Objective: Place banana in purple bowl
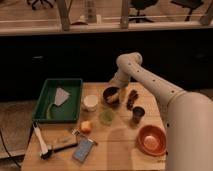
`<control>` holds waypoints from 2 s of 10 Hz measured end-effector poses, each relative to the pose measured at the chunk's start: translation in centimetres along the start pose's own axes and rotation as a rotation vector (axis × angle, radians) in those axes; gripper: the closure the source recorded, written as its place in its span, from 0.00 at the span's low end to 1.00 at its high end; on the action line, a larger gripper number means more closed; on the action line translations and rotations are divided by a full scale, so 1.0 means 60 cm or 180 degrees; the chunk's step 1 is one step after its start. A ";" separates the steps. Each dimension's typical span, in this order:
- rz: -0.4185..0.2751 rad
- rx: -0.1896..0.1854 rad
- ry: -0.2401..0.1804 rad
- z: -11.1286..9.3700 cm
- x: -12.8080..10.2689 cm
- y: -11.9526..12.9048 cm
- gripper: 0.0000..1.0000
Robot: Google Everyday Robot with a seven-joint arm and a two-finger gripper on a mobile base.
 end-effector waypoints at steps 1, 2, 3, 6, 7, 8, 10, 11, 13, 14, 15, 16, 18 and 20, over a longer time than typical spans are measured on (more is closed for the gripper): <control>0.0002 0.0001 -0.0004 0.001 0.000 -0.001 0.20; 0.0008 0.0005 -0.0012 0.002 0.000 -0.001 0.20; 0.0014 0.0009 -0.0019 0.003 0.000 -0.002 0.20; 0.0030 0.0019 -0.0040 0.004 0.003 -0.005 0.20; 0.0036 0.0012 -0.0033 0.004 0.005 -0.006 0.20; 0.0033 -0.0013 -0.0024 0.007 0.004 -0.008 0.20; 0.0032 -0.0035 -0.0017 0.008 0.003 -0.009 0.20; 0.0040 -0.0036 -0.0014 0.008 0.006 -0.007 0.20; 0.0039 -0.0043 -0.0015 0.009 0.006 -0.007 0.20; 0.0034 -0.0044 -0.0016 0.009 0.004 -0.008 0.20; 0.0033 -0.0045 -0.0016 0.009 0.003 -0.008 0.20; 0.0033 -0.0044 -0.0016 0.009 0.004 -0.008 0.20; 0.0033 -0.0044 -0.0016 0.010 0.004 -0.008 0.20; 0.0033 -0.0044 -0.0016 0.010 0.004 -0.008 0.20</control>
